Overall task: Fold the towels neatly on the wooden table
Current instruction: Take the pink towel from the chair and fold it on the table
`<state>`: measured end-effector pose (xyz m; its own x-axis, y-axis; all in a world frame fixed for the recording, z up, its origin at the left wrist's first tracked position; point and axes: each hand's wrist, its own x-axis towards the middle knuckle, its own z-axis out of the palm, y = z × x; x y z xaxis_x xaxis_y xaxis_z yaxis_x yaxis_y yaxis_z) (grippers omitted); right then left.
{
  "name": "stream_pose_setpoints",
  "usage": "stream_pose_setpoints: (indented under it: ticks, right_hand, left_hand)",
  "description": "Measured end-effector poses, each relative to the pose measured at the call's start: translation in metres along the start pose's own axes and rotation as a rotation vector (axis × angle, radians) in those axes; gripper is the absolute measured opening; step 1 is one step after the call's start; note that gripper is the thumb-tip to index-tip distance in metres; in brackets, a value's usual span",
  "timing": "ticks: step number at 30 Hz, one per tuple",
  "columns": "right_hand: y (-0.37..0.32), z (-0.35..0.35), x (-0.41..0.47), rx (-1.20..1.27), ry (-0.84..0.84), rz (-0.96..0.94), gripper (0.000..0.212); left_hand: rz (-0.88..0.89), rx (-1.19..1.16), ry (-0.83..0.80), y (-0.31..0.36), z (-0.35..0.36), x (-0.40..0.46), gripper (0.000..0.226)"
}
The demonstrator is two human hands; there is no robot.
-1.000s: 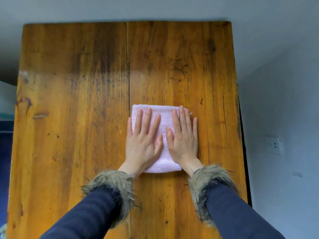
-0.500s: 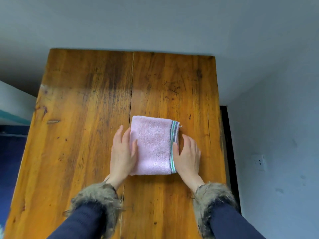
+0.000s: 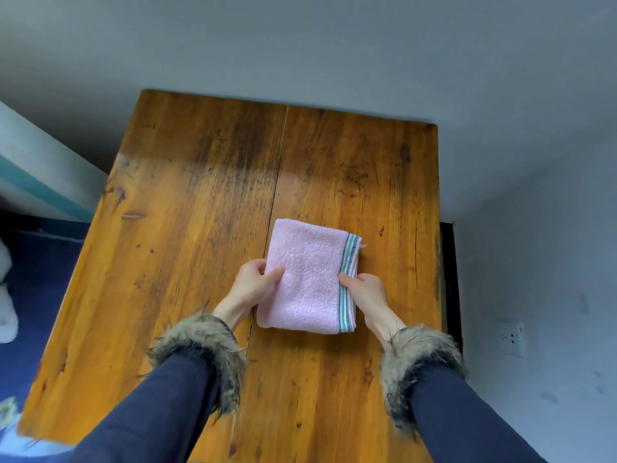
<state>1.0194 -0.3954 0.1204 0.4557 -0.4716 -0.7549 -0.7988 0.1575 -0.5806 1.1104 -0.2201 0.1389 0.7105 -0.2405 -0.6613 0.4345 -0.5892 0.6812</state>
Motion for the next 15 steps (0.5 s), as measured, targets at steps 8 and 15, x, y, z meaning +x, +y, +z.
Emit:
stream_pose_setpoints:
  ticks: [8,15]
  right_hand:
    - [-0.010,-0.015,-0.029,-0.045,-0.114,-0.126,0.019]
    - [-0.043,0.019,-0.093,-0.268,-0.381,-0.261,0.019]
  left_hand:
    - [-0.108,-0.228,-0.108,-0.010,-0.016,-0.041,0.018]
    - [-0.152,-0.460,0.013,-0.049,-0.080,-0.123,0.023]
